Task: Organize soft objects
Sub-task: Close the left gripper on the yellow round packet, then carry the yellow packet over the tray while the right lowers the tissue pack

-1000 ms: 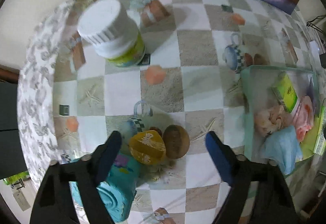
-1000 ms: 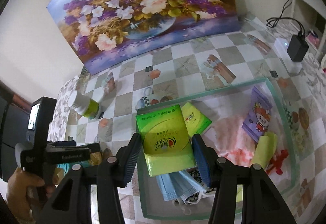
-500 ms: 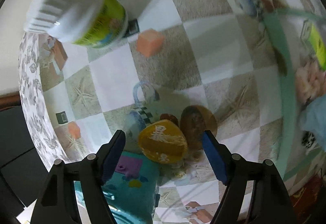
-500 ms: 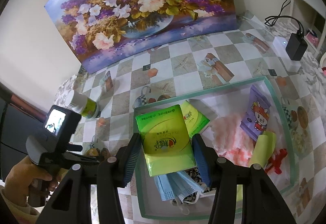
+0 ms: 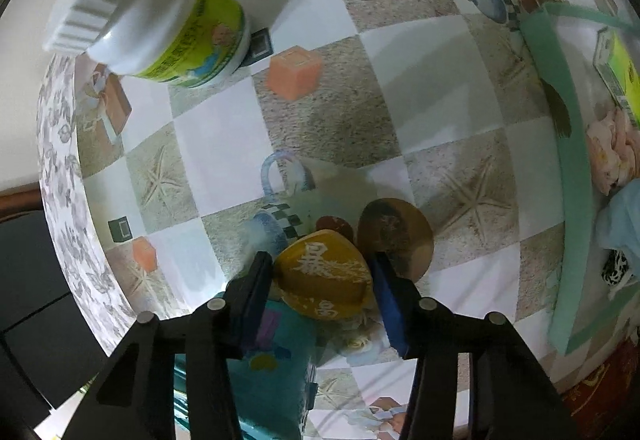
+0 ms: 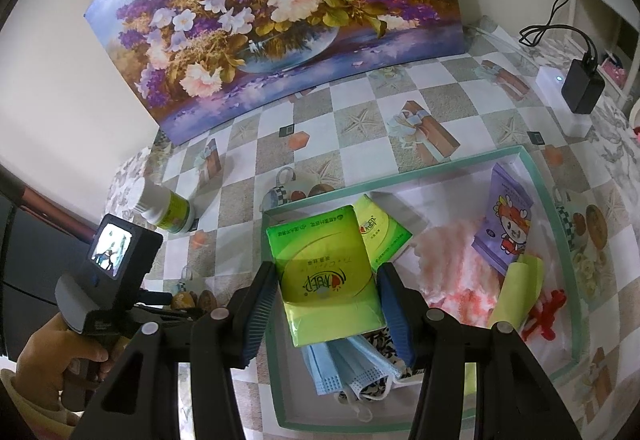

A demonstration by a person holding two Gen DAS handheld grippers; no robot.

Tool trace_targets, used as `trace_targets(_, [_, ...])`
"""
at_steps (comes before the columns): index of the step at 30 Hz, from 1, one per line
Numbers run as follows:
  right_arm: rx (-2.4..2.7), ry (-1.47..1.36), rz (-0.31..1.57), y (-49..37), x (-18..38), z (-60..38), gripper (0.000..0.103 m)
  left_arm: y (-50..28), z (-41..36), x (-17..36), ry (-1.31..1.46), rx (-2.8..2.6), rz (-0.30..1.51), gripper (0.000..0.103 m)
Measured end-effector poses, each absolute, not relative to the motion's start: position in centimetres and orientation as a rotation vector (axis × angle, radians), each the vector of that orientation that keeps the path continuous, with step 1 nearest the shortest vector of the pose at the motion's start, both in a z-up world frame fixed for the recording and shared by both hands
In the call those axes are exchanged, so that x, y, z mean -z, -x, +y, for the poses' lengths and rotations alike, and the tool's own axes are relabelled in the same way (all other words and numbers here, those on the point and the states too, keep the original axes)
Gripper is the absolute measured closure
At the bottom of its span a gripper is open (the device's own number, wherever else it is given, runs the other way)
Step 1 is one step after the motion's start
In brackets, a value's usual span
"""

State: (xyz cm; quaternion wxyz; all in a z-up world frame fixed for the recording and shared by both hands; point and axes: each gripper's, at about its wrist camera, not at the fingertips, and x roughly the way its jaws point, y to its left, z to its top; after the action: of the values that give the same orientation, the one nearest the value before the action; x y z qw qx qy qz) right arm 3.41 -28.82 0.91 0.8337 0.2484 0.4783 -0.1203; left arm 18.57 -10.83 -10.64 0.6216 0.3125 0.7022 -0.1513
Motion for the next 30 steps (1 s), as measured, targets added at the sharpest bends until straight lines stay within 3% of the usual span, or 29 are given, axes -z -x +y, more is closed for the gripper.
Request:
trace_targets(7, [0.257,-0.532,1.011,-3.3,-1.1,-29.0,0.049,-18.4,-10.2,9.7,-0.657,0.350,1.578,0.052])
trace_targets(19, [0.320,-0.578,1.018,-2.1,-0.3,-31.3,0.049,-14.0,-13.8,1.7,-0.390,0.534,1.350,0.051])
trace_targets(30, [0.407,-0.596,1.041,-0.3,0.4,-34.0,0.048,-8.4,-19.3,1.1,-0.274,0.592,1.319,0.051])
